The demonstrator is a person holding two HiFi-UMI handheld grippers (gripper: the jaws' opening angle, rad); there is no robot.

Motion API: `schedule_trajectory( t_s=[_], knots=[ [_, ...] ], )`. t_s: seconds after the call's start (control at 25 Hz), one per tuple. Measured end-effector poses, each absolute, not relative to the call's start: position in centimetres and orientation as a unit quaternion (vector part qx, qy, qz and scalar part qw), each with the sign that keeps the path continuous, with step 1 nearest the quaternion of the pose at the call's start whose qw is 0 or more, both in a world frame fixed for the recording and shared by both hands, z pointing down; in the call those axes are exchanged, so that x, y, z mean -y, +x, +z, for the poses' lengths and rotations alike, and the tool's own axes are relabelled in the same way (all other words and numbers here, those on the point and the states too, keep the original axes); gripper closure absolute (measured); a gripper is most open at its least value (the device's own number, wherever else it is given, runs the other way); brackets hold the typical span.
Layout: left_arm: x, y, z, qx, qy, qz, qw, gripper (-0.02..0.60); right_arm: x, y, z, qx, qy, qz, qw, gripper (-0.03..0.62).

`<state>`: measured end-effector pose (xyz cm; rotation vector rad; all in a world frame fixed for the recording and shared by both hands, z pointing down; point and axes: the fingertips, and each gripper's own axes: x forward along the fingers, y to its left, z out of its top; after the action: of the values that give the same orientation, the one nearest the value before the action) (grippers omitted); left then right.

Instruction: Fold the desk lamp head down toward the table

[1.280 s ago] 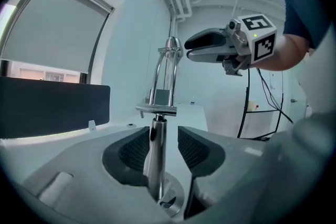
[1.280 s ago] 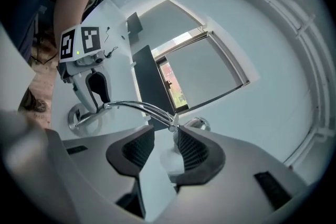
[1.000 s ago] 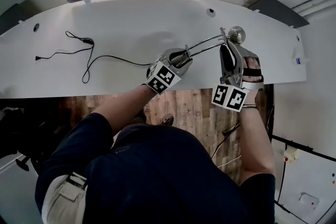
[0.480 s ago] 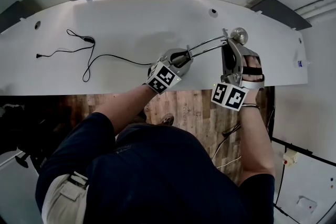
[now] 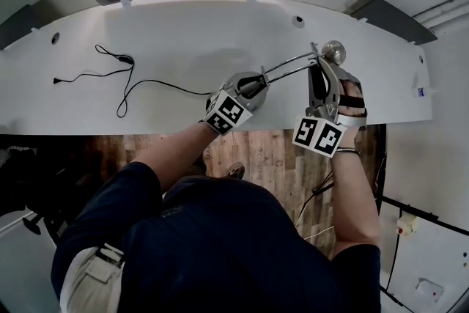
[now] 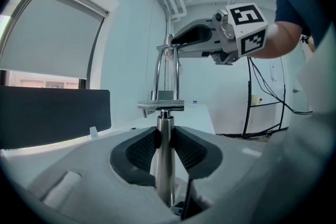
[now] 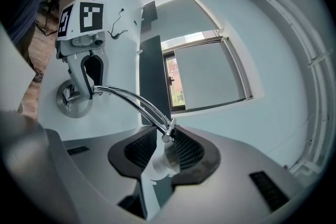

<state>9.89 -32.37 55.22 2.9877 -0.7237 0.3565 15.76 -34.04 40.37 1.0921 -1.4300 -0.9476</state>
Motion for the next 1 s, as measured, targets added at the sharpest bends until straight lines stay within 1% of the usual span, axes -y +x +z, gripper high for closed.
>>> schedule_trajectory(
  t_s=[0.16, 0.32, 0.64, 0.76, 1.0],
  knots=[
    [32.1, 9.6, 55.4, 0.236, 0.965, 0.114, 0.023, 0.472, 34.1, 17.0, 41.7, 0.61, 0.46, -0.36, 0.536, 0.49],
    [32.0, 9.5, 55.6, 0.239, 0.964, 0.113, 0.029, 0.472, 34.4, 18.2, 42.9, 0.626, 0.476, -0.322, 0.527, 0.493],
    [32.3, 9.4, 55.7, 0.243, 0.964, 0.111, 0.015, 0.472, 34.7, 18.8, 43.7, 0.647, 0.504, -0.289, 0.494, 0.491],
    [32.3, 9.4, 55.7, 0.245, 0.963, 0.108, 0.014, 0.472, 34.8, 19.5, 45.0, 0.658, 0.514, -0.261, 0.485, 0.491],
    [32.3, 9.4, 55.7, 0.25, 0.961, 0.117, 0.016, 0.471, 35.2, 20.8, 47.2, 0.684, 0.543, -0.204, 0.442, 0.494]
  ],
)
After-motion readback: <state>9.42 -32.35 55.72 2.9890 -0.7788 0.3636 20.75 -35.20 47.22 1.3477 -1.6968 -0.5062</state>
